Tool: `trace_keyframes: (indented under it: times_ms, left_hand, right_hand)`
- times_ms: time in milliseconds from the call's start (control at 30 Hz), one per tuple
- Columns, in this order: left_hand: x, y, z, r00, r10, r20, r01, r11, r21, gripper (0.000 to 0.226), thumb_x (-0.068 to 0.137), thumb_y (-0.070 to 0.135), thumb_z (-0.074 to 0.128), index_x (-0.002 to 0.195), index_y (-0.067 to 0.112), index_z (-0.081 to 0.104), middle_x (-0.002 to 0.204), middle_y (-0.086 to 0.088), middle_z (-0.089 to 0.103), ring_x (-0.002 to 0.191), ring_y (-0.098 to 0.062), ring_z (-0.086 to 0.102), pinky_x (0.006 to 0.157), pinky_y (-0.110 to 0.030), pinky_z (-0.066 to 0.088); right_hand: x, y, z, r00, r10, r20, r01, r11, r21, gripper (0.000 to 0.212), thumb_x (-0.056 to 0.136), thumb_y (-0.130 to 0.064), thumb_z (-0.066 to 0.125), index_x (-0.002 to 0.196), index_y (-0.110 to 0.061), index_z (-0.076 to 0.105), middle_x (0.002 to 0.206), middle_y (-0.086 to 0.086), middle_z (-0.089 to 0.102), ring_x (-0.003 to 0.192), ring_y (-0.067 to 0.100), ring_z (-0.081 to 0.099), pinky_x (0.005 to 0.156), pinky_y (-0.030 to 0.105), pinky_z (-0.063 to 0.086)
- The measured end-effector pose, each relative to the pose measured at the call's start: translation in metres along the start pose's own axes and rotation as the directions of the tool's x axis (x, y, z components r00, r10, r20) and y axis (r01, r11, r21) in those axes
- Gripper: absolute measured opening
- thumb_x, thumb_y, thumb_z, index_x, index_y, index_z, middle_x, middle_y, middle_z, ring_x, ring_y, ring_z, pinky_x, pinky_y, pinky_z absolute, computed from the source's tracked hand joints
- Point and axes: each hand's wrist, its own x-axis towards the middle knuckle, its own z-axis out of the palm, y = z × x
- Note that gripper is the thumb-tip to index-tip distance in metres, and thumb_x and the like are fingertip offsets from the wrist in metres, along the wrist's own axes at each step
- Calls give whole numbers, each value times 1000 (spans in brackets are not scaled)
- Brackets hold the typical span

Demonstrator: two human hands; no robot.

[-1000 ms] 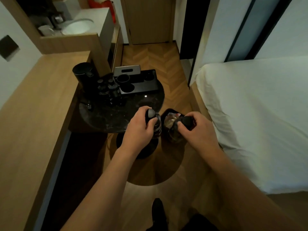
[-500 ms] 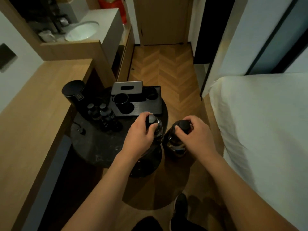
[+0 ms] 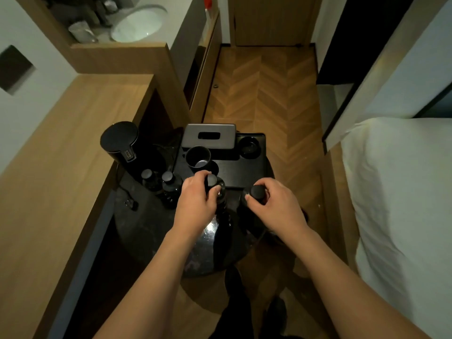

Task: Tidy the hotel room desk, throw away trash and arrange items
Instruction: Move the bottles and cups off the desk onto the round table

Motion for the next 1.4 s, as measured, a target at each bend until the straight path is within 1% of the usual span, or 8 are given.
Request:
trace_keyframes:
  times_ms: [300,700,833,1033,1100,1167,1267,1400]
  left_hand:
    - [55,-46,20,991,-136,17,136,991,-13,39,98,18,63,134,11,52,123,-9,57,128,-21,46,98,-23,35]
    - [67,-57,33,969,-244,-26,243,970,-13,36,98,12,59,133,9,51,122,-9,60,127,-22,47,97,-26,39]
    - [64,-50,28,976,-216,-40,217,976,13,46,97,10,60,141,11,49,133,-4,58,131,-20,48,107,-32,42]
    - [52,-26,8,976,-196,-89,200,979,29,48,99,12,58,145,15,47,143,0,52,133,-14,49,104,-19,35]
    - [45,-20,-3,971,-190,-146,199,979,51,46,100,16,57,146,16,47,145,2,51,133,-12,47,103,-16,32]
    - [35,-19,-17,956,-197,-218,215,974,64,45,101,20,57,145,17,48,144,3,51,131,-10,47,102,-17,33]
    - [16,-23,-40,920,-198,-338,245,964,102,41,100,22,59,140,18,52,139,4,55,129,-9,49,105,-20,36]
    - [-19,-37,-67,842,-262,-472,356,927,121,40,100,24,58,140,18,52,139,3,55,130,-11,49,104,-17,30]
  right_hand:
    - [67,-10,52,992,50,113,-41,996,-83,24,87,-38,69,105,-28,58,99,-15,53,90,6,54,78,25,45]
    - [100,-3,84,968,-46,248,84,986,-146,36,89,-37,67,123,-27,56,113,-11,51,93,6,51,78,22,38]
    - [105,-9,86,956,-69,286,131,970,-203,41,91,-40,63,129,-27,53,117,-5,52,109,15,54,88,29,47]
    - [105,-25,76,934,-44,354,172,925,-338,57,92,-42,61,142,-24,43,136,4,43,129,25,42,106,42,42]
    - [103,-33,69,940,-99,326,215,915,-342,62,92,-43,60,146,-22,38,142,4,41,133,26,39,111,44,37]
    - [100,-44,65,933,-245,263,316,909,-272,61,92,-39,61,146,-21,38,144,2,40,137,22,36,115,42,33]
    - [95,-69,70,850,-480,217,518,838,-174,57,92,-34,61,144,-18,42,146,1,42,140,19,35,117,42,30]
    - [82,-106,88,734,-629,257,658,751,-44,56,93,-27,61,144,-14,43,149,4,43,142,21,35,119,44,29]
